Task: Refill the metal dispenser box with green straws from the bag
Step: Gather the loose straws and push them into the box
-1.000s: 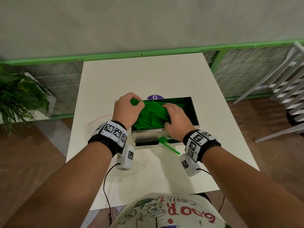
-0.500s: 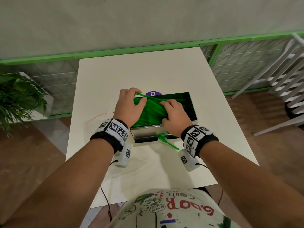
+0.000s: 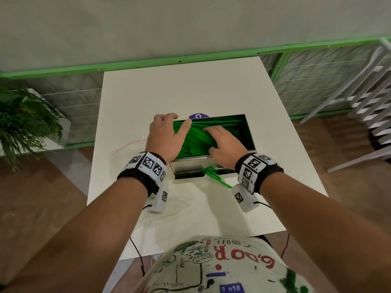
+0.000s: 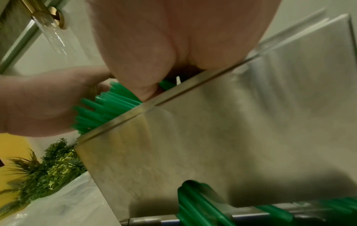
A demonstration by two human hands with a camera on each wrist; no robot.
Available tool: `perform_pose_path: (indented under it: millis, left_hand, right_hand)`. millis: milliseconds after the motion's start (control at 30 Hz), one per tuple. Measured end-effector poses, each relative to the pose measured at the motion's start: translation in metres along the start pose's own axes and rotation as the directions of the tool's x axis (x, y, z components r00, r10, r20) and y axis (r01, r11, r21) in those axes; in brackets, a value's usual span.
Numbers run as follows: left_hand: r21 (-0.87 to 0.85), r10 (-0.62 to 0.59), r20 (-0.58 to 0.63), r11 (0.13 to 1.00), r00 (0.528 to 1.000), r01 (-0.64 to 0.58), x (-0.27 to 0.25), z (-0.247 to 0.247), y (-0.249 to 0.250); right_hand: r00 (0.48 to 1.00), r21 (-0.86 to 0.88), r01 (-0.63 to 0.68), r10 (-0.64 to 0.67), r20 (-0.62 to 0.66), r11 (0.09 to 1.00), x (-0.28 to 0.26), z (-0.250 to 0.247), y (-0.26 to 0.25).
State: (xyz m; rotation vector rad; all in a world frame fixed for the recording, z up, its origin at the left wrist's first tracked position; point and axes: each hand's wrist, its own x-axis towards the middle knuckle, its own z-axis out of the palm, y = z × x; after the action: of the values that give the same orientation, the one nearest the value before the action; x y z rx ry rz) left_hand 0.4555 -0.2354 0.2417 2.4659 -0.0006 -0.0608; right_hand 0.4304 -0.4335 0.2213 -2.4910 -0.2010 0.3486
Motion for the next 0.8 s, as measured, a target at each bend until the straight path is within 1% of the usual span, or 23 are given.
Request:
perform_pose_path:
  millis: [33,100,133,167,200,233,267,300,333,367,400,433,467,533,567,600,633,667,700,733,767,800]
  left_hand:
    - [0.005,0.010,-0.014,1.000,1.000,-0.010,-0.002,0.001,0.000]
    - [0.041,0.056,-0.139,0.998,0.989,-0.050,-0.005,-0.003,0.000]
    - [0.086,0.125,-0.211,0.990,0.970,-0.109,-0.006,-0.006,0.000]
    - [0.157,0.236,-0.250,0.967,0.939,-0.201,-0.008,-0.010,0.003]
    - [0.244,0.378,-0.232,0.915,0.896,-0.323,-0.010,-0.013,0.007]
    - [0.329,0.528,-0.156,0.825,0.835,-0.460,-0.012,-0.014,0.013]
    - [0.397,0.653,-0.040,0.705,0.757,-0.587,-0.015,-0.013,0.018]
    - [0.448,0.726,0.099,0.578,0.680,-0.682,-0.018,-0.008,0.021]
    - [0.486,0.743,0.236,0.468,0.626,-0.738,-0.021,0.000,0.021]
    - [0.515,0.724,0.338,0.392,0.601,-0.762,-0.023,0.008,0.019]
    - [0.537,0.693,0.400,0.353,0.600,-0.766,-0.025,0.015,0.013]
    - [0.554,0.665,0.432,0.338,0.610,-0.761,-0.025,0.019,0.006]
    - [0.569,0.641,0.444,0.337,0.626,-0.750,-0.025,0.020,-0.001]
    - [0.598,0.606,0.451,0.339,0.655,-0.726,-0.022,0.017,-0.012]
    - [0.606,0.596,0.456,0.336,0.661,-0.721,-0.020,0.015,-0.016]
    - [0.609,0.591,0.463,0.330,0.661,-0.722,-0.019,0.013,-0.019]
    - [0.609,0.590,0.471,0.321,0.656,-0.725,-0.017,0.012,-0.021]
    - [0.608,0.592,0.474,0.316,0.652,-0.728,-0.015,0.011,-0.021]
    - [0.609,0.591,0.475,0.315,0.652,-0.728,-0.014,0.011,-0.021]
    - [0.609,0.587,0.476,0.316,0.654,-0.727,-0.013,0.011,-0.021]
    - [0.610,0.587,0.475,0.318,0.656,-0.726,-0.013,0.011,-0.021]
    - [0.610,0.590,0.471,0.319,0.656,-0.725,-0.013,0.012,-0.021]
  right_hand:
    - [1.000,0.065,0.005,-0.004,-0.013,0.998,-0.002,-0.004,0.000]
    - [0.997,0.149,0.002,0.009,-0.072,0.989,-0.006,-0.011,0.003]
    - [0.992,0.166,0.003,0.018,-0.124,0.986,-0.008,-0.015,0.006]
    - [0.982,0.170,0.008,0.024,-0.186,0.985,-0.009,-0.017,0.008]
    - [0.969,0.163,0.020,0.021,-0.246,0.986,-0.011,-0.020,0.011]
    - [0.958,0.147,0.038,0.007,-0.288,0.988,-0.014,-0.022,0.012]
    - [0.952,0.123,0.064,-0.024,-0.304,0.990,-0.018,-0.024,0.013]
    - [0.952,0.100,0.096,-0.062,-0.299,0.990,-0.021,-0.024,0.015]
    - [0.956,0.083,0.126,-0.098,-0.275,0.989,-0.024,-0.024,0.016]
    - [0.963,0.069,0.144,-0.124,-0.241,0.987,-0.026,-0.023,0.017]
    - [0.969,0.057,0.147,-0.132,-0.209,0.987,-0.029,-0.022,0.019]
    - [0.969,0.038,0.150,-0.139,-0.206,0.988,-0.032,-0.021,0.020]
    - [0.957,0.006,0.167,-0.161,-0.243,0.986,-0.036,-0.022,0.021]
    - [0.904,-0.088,0.225,-0.242,-0.354,0.970,-0.049,-0.021,0.024]
    - [0.887,-0.131,0.255,-0.286,-0.363,0.958,-0.058,-0.017,0.026]
    - [0.884,-0.170,0.288,-0.330,-0.331,0.942,-0.067,-0.010,0.028]
    - [0.896,-0.211,0.310,-0.359,-0.261,0.927,-0.076,0.000,0.030]
    - [0.919,-0.263,0.317,-0.364,-0.153,0.911,-0.082,0.013,0.034]
    - [0.942,-0.325,0.308,-0.334,-0.026,0.894,-0.085,0.025,0.037]
    - [0.959,-0.381,0.282,-0.270,0.086,0.880,-0.084,0.037,0.041]
    - [0.971,-0.415,0.232,-0.181,0.158,0.880,-0.080,0.047,0.043]
    - [0.979,-0.423,0.166,-0.097,0.181,0.891,-0.074,0.055,0.042]
